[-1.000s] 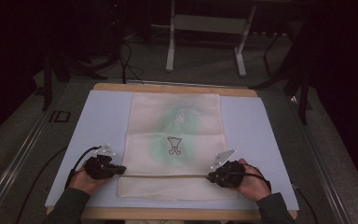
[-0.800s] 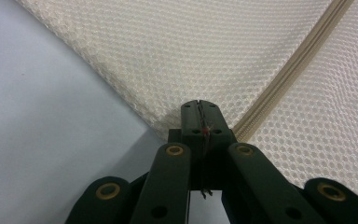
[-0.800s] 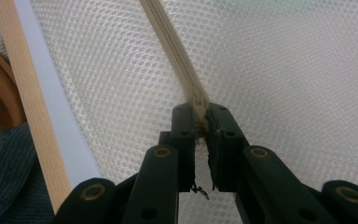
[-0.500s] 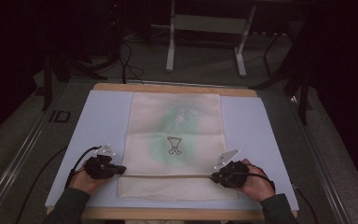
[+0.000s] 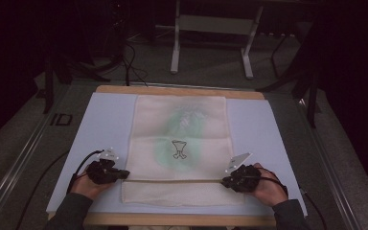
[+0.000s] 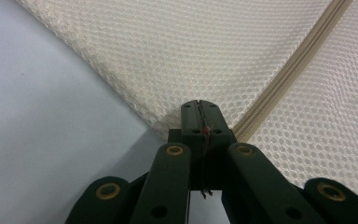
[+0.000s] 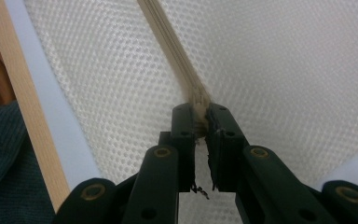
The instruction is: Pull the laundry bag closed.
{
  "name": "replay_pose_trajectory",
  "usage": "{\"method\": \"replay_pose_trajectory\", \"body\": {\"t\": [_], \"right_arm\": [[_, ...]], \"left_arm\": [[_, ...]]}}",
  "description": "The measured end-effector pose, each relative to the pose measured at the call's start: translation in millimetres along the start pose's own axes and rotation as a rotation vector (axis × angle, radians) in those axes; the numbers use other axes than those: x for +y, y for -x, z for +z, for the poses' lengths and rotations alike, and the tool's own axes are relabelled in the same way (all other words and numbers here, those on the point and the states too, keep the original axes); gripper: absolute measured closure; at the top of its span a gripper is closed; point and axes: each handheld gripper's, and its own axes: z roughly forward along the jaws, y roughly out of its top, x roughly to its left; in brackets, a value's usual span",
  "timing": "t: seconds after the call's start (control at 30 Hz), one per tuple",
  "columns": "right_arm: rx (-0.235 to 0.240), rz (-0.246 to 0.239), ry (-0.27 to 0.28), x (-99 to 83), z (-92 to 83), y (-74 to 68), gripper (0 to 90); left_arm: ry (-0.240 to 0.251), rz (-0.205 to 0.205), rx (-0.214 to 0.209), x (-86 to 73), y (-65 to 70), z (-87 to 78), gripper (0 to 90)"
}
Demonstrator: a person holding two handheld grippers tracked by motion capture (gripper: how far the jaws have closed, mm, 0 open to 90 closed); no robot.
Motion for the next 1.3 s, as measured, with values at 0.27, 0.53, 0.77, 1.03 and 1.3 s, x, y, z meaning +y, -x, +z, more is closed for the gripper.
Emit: {"method": "replay_pose_trajectory", "body": {"t": [0.27,0.53,0.77,1.03,1.3], "right_arm": [[0.003,0.007,0.001,-5.0,-0.9,4.6,81.9],[0.0,0.035,-0.003,-14.3,-4.4,9.5,81.9],[-0.007,0.05,-0.017,-21.7,-5.4,13.1,81.9],[-0.005,0.081,-0.026,-34.1,-9.3,18.2,81.9],[0.006,0.089,-0.008,-36.0,-8.2,19.4,81.5]], "left_arm": [[-0.001,0.0,0.0,0.1,-0.1,0.0,90.0],[0.0,-0.001,0.0,0.0,0.0,0.0,90.0],[0.002,-0.001,0.001,-0.1,0.2,0.0,90.0],[0.004,-0.002,0.002,-0.2,0.4,0.2,90.0],[0.013,-0.012,-0.008,-1.5,-1.6,-0.1,90.0]]}}
